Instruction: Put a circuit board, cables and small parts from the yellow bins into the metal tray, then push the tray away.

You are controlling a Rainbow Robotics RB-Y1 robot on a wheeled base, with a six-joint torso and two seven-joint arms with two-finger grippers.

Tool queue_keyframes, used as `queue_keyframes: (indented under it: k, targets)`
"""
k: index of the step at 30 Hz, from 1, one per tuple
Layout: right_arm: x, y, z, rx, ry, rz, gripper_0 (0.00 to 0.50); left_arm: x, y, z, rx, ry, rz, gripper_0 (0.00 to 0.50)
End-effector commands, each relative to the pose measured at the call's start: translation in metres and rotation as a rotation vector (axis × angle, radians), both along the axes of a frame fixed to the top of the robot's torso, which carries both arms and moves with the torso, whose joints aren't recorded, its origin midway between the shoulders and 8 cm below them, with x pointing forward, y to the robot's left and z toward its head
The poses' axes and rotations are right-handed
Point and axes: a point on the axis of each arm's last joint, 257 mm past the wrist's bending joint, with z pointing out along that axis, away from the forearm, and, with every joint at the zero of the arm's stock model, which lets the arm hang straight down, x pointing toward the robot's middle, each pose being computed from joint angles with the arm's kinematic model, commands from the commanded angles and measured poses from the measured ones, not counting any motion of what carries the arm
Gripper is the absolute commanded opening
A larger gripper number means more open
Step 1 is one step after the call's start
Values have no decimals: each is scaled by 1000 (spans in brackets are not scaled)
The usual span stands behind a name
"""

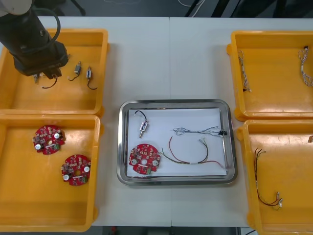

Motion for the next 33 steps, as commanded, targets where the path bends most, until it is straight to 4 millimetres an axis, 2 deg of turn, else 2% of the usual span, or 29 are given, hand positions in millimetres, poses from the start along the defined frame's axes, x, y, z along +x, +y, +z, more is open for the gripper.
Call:
queue_keyframes:
  k: [1,6,15,28,33]
  targets:
    - [-1,1,7,-15,-25,51,500,3,-34,47,-29,-88,-18,0]
    - [-1,3,6,-12,-26,65,500,-2,-66,52,-19,-115,-62,0]
    - [2,6,9,-12,-37,83,500,-4,-140,53,-30,-198,-135,0]
    - [2,7,9,-10,-38,89,500,-42,-240,19,-4,-199,-263,0]
    - [3,8,9,-9,-38,91,500,-57,-259,-3,36,-166,-312,0]
